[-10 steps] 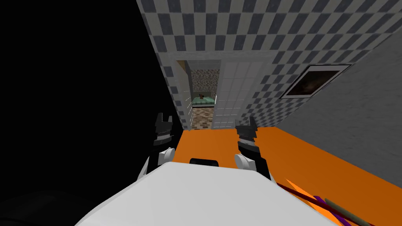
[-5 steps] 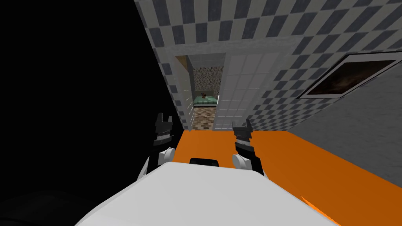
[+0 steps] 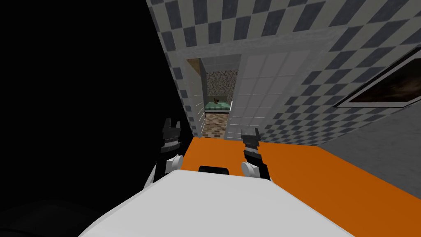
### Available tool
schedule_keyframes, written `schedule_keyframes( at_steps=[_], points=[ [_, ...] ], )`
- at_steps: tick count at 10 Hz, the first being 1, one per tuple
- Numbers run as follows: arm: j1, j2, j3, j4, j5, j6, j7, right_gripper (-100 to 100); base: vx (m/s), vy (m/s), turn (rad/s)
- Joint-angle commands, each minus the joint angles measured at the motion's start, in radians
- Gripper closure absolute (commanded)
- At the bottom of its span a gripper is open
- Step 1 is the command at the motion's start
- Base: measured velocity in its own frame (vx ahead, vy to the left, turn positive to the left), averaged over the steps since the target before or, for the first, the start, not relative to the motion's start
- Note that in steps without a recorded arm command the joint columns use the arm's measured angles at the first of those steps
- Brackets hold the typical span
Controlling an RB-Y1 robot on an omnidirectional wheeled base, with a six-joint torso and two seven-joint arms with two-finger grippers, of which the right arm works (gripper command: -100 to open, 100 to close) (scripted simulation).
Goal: Push the door open
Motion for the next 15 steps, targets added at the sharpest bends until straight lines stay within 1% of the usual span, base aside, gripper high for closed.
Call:
schedule_keyframes(
  at_steps=[1,9,15],
  points=[
    [-0.007,0.0,0.011,0.034,-0.02,-0.015,-0.027,-100,0.12,-0.076,0.098],
    [-0.051,-0.015,0.044,0.216,-0.129,-0.09,-0.163,-100,0.081,-0.079,0.12],
    [-0.086,-0.018,0.07,0.36,-0.214,-0.149,-0.27,-100,0.079,-0.087,0.124]
  ],
)
